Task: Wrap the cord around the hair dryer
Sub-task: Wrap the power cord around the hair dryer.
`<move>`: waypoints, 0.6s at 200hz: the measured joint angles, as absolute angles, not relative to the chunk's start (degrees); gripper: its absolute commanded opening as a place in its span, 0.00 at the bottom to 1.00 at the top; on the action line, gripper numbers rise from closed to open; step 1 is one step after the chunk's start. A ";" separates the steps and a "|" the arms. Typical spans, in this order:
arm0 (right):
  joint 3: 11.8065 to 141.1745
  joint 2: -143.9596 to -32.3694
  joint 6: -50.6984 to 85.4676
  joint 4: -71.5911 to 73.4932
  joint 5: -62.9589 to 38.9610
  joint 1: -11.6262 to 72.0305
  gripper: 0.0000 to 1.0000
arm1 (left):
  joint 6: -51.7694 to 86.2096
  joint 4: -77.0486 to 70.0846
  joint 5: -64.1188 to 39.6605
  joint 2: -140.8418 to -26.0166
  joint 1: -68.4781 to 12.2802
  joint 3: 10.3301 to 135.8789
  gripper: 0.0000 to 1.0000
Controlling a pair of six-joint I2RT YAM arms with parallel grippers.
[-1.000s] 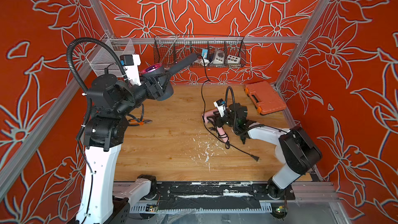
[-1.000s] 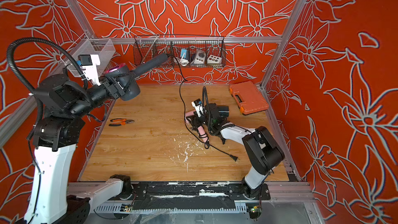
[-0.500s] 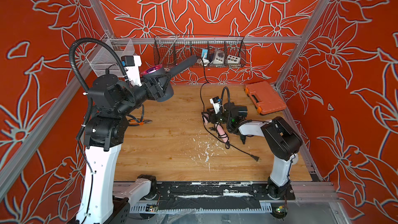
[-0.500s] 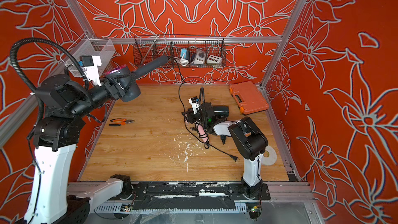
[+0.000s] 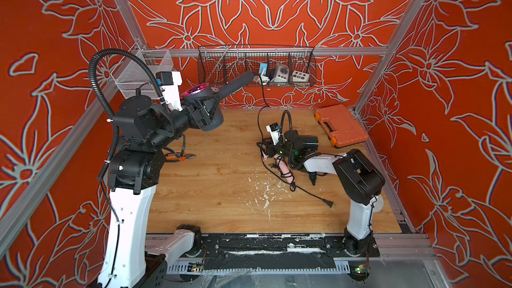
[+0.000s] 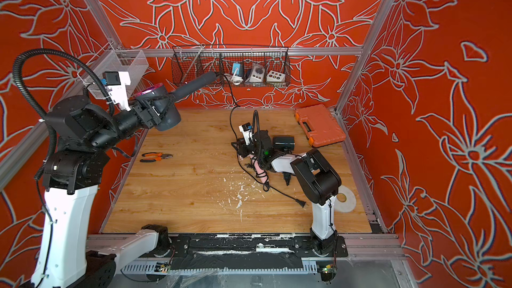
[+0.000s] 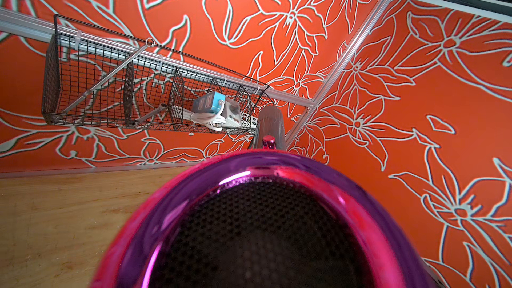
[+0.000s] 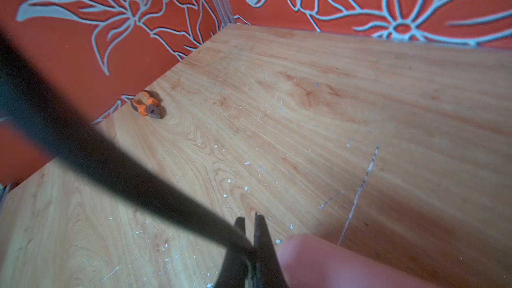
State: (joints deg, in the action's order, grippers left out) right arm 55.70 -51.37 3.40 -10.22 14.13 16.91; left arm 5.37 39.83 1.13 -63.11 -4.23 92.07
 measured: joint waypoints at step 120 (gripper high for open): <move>51.46 -47.90 13.87 -24.49 14.28 10.02 0.00 | 7.70 39.31 2.92 -62.15 -2.87 92.03 0.00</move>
